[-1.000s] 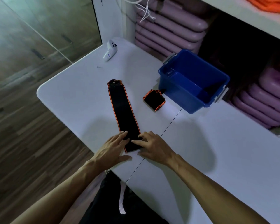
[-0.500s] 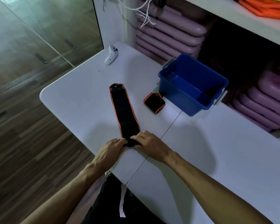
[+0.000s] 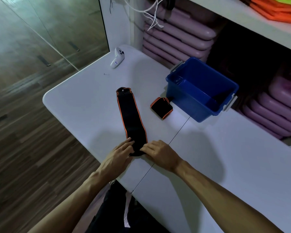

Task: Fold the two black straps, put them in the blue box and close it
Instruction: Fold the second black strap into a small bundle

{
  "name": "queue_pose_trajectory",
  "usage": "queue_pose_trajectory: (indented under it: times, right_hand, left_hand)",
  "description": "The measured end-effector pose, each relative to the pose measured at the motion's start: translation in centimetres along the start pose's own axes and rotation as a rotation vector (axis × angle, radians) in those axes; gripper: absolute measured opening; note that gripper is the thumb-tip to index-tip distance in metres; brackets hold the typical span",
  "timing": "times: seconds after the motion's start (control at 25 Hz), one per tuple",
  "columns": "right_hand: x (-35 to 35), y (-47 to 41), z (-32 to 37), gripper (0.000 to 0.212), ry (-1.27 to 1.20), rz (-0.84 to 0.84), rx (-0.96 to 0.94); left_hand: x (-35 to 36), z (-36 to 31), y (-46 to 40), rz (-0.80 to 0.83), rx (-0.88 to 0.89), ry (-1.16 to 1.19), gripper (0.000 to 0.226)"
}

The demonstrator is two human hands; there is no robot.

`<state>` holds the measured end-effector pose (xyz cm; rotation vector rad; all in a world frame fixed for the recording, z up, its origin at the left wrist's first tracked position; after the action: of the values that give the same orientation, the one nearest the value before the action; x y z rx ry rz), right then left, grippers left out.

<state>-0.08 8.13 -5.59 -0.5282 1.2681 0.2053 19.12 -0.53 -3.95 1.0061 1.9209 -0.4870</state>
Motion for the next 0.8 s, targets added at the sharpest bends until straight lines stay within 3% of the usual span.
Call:
queue_pose_trajectory:
  times: [0.16,0.32,0.52,0.8]
  right_hand:
    - [0.1,0.3,0.3,0.033,-0.036,-0.009,0.041]
    - [-0.5,-0.5,0.1,0.033,-0.169,0.012,0.1]
    - [-1.8,-2.6,-1.4,0.029,-0.496,0.113,0.377]
    - [-1.0,-4.8,-1.8,0.024,-0.575,0.044,0.549]
  left_hand:
    - [0.1,-0.8,0.5,0.051,-0.066,0.022,0.05]
    - [-0.2,-0.4,0.2,0.026,-0.188,0.204,0.04]
    - [-0.9,-0.1,-1.2,-0.102,-0.276,0.274,0.012]
    - [-0.8,0.0,-2.7,-0.214,-0.496,0.282,0.017]
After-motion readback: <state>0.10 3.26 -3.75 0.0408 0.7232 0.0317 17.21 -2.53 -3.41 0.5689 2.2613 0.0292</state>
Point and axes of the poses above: each hand's wrist, its own y-axis away from the middle knuckle, its own x-axis out of the palm, z = x × y, the point moved 2 cm from there along -y, towards the middle knuckle, and after that the axes turned 7 degrees about -x, right-handed, at the moved point
